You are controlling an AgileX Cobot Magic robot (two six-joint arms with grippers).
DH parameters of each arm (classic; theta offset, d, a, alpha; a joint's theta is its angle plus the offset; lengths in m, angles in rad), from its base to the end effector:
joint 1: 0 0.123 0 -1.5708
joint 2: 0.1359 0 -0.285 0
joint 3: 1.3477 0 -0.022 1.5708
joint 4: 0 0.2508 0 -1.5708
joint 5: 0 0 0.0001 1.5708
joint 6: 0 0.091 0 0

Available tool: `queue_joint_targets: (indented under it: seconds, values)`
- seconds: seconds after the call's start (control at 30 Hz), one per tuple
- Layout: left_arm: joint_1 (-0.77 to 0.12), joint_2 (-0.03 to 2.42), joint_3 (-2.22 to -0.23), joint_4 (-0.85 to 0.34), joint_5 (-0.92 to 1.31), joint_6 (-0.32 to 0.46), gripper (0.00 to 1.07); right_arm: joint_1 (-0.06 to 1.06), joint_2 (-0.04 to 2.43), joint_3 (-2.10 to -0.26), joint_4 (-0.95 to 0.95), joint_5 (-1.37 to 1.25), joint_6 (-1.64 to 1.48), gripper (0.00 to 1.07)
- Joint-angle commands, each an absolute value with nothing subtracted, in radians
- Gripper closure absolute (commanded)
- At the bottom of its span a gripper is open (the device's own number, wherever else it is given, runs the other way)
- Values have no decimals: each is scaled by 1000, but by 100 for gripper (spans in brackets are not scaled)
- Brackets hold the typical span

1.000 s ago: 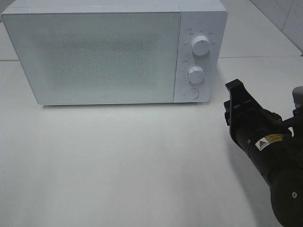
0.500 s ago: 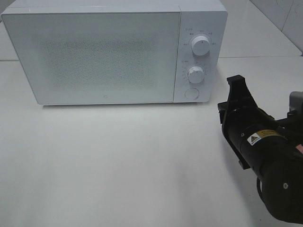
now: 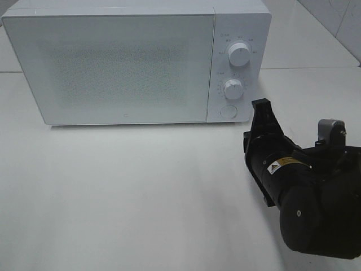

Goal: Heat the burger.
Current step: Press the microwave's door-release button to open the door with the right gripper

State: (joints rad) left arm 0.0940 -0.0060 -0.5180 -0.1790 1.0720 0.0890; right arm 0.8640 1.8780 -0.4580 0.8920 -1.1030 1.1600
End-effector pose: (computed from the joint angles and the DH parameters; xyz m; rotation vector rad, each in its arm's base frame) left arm -0.0077 -0.0150 0.2823 0.0069 2.0202 -0.0976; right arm 0.2181 0.1581 0.1140 1.2152 1.5855 0.9380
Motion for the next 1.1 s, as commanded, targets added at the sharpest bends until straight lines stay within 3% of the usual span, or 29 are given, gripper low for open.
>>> queue_joint_targets:
  seconds: [0.03,0.4,1.1]
  values:
    - [95,-14,-517,-188,1073,83,7,846,1894,-483,883,-1066,1173,107]
    - [95,-14,-517,-188,1073,83,7,697,1925,-588,762,-952,1182,107]
    - [95,-14,-517,-187,1073,83,7,652,2078,-749,672,-956,1284,107]
